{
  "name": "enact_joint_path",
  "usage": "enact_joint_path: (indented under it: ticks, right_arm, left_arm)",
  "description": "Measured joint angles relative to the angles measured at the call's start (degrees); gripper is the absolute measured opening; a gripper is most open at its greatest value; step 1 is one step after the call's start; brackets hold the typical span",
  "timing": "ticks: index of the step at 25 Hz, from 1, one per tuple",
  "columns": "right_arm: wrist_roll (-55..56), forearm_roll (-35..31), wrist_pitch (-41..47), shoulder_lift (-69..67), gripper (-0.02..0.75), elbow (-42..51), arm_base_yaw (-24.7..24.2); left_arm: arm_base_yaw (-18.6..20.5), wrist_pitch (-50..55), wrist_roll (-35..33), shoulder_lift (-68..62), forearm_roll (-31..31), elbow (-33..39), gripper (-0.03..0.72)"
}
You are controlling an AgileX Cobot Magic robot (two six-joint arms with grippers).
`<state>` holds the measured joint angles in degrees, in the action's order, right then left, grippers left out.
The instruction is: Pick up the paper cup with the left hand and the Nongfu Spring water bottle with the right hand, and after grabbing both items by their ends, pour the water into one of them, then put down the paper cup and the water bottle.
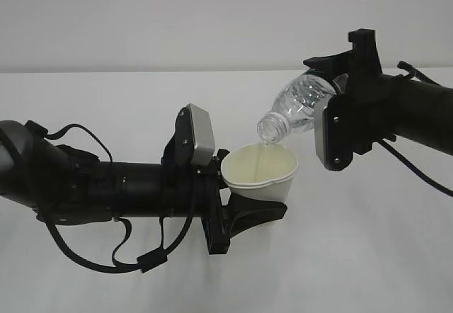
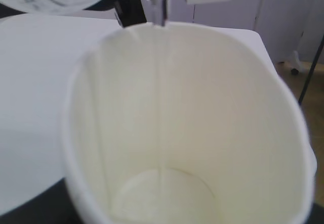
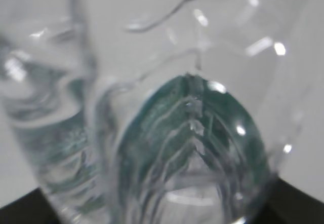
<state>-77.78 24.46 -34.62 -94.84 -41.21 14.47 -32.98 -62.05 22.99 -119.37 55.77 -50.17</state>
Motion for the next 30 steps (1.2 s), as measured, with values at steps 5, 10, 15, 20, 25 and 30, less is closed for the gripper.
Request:
enact_joint_path:
  ticks: [5,10,15,20,25,30]
  right_arm:
    - [-0.1,0.4,0.2,0.0,0.473,-0.3,0.0]
    - [-0.1,0.6,0.2,0.0,0.473,-0.3,0.0]
    - [-0.1,0.6,0.2,0.0,0.473,-0.3,0.0]
    - [-0.1,0.6,0.2,0.0,0.473,-0.7,0.0]
    - [-0.1,0.8,0.2,0.0,0.473,-0.8,0.0]
    - [-0.1,1.0,0.2,0.0,0.473,-0.8,0.0]
  left_arm:
    - [0.0,0.0,0.0,0.0,-0.3,0.0,0.428]
    - [0.0,-0.1,0.0,0.0,-0.7,0.0,0.426]
    - [0.0,-0.1,0.0,0.0,-0.8,0.0,0.426]
    - [0.0,-0.1,0.0,0.0,-0.9,0.0,0.426]
    - [0.0,-0.1,0.0,0.0,-0.9,0.0,0.426]
    - [0.0,0.1,0.1,0.0,-0.9,0.0,0.425]
